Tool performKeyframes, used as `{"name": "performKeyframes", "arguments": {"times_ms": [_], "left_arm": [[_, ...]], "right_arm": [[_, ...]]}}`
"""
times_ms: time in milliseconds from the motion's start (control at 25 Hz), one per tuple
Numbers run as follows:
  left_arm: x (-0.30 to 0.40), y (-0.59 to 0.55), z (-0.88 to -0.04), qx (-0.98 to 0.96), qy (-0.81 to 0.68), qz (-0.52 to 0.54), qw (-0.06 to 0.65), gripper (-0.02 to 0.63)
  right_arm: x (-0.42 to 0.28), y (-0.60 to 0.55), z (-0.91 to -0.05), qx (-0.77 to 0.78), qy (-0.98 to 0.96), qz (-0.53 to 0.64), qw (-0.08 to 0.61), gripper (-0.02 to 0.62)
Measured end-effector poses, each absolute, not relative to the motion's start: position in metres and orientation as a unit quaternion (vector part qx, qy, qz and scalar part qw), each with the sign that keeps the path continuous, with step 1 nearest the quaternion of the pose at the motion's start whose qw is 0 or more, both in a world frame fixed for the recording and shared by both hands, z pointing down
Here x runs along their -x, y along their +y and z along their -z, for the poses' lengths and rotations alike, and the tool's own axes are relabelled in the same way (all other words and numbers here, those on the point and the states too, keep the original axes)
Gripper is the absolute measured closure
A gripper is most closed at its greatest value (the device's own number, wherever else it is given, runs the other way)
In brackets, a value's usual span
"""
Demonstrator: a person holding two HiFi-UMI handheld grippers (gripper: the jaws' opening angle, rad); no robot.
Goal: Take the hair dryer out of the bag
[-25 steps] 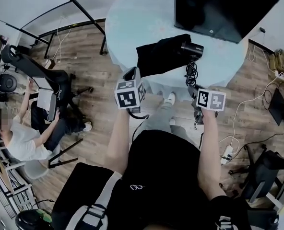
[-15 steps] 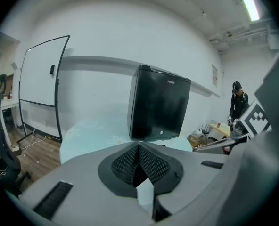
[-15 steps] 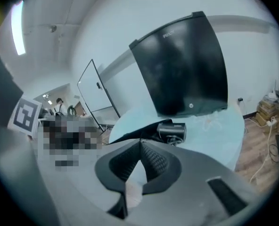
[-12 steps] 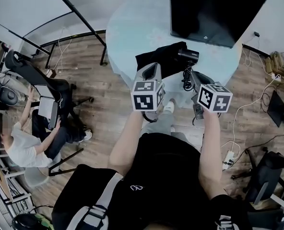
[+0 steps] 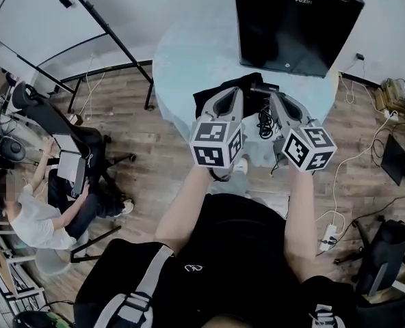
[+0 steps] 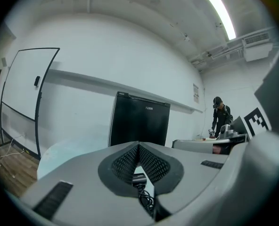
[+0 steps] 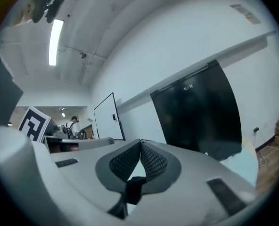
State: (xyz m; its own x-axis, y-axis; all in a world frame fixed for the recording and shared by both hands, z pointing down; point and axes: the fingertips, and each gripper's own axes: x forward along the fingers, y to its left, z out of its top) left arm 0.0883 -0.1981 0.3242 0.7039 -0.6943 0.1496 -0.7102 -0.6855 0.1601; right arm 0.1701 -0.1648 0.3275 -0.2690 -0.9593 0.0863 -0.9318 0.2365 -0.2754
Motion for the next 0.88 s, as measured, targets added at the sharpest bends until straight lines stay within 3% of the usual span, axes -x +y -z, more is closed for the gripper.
{"name": "performKeyframes", "arguments": {"times_ms": [360,520,880], "left_arm": [[-0.092,-0.179,-0.286,-0.918,-0.389,0.007,0.076,0.594],[-0.093,-0.176,-0.287,-0.914,-0.402,0.004,0.051,0.595],[-0.101,-0.182,-0.297,-0.914,-0.4,0.001,0.065,0.595]], "right_arm": [[-0.158,-0.154,-0.286,0.619,0.785,0.019,0.002,0.594],[-0.161,-0.156,-0.286,0.622,0.783,0.013,-0.008,0.594],[-0.166,-0.163,-0.284,0.616,0.787,-0.004,-0.022,0.594]]}}
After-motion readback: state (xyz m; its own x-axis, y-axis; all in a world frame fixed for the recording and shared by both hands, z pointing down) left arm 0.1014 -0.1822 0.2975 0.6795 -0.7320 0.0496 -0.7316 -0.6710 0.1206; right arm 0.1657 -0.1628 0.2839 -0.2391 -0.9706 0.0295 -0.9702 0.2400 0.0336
